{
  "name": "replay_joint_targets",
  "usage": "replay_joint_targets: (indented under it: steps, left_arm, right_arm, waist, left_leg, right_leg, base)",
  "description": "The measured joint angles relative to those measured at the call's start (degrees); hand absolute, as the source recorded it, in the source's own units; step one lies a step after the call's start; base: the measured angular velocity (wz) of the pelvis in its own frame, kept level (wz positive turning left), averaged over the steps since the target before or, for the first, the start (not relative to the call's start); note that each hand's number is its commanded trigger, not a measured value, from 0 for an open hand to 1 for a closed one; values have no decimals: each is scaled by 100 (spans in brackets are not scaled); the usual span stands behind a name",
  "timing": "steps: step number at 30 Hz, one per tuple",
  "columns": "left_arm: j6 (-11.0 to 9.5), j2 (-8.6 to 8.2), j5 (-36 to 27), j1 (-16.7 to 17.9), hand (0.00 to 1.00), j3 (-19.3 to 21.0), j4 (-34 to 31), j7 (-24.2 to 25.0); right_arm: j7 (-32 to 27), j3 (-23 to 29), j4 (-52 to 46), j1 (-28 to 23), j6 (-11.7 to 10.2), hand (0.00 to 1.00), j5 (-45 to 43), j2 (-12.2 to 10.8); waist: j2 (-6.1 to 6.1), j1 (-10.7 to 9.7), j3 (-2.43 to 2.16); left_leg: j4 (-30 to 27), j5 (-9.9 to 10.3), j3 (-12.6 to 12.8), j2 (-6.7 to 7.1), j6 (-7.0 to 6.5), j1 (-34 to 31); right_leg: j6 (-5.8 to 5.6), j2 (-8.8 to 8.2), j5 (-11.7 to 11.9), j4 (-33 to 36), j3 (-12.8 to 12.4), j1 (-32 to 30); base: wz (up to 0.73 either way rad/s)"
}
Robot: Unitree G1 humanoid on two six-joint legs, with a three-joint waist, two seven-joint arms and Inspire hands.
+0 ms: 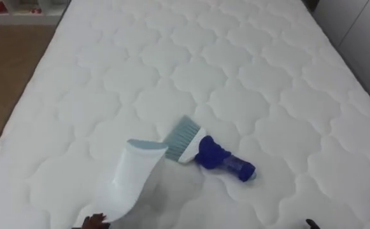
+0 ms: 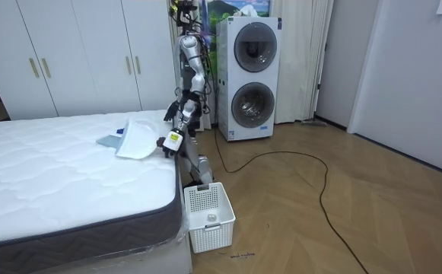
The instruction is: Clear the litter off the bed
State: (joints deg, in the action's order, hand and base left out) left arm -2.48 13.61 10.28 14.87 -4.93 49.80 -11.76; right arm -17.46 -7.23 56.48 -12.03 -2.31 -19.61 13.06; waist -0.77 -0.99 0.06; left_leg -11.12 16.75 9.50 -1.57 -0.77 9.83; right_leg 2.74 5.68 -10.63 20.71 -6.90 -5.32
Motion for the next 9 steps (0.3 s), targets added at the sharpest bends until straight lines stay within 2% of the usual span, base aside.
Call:
replay_joint_targets:
  steps: [2, 5, 7, 9]
  left_arm:
    - [-2, -30, -51, 66, 0, 157, 159, 22]
    - [70, -48, 16, 33, 0, 387, 389, 136]
    - [149, -82, 57, 36, 0, 502, 418, 181]
    - [239, -90, 62, 58, 0, 541, 445, 228]
  right_arm:
    - [249, 16, 231, -18, 244, 0, -322, -4]
    - [620, 125, 337, -63, 476, 0, -828, -90]
    - [797, 206, 339, -142, 578, 0, -902, -160]
    - [910, 302, 344, -158, 664, 0, -908, -197]
  waist:
    - [13, 41, -2]
    - [32, 6, -4]
    - [39, 0, -7]
    - [36, 3, -33]
  left_leg:
    - [54, 11, -25, -7, -5, 96]
    - [78, 39, -44, -28, 8, 176]
    - [90, 55, -39, -59, 21, 221]
    - [123, 58, -38, -76, 26, 271]
  right_leg:
    - [13, 35, -8, -5, -28, 95]
    - [37, 77, -4, -17, -50, 191]
    - [55, 99, 9, -75, -46, 235]
    - [64, 120, 19, -110, -44, 262]
  base:
    - [-10]
    - [-14]
    - [-3]
    - [-4]
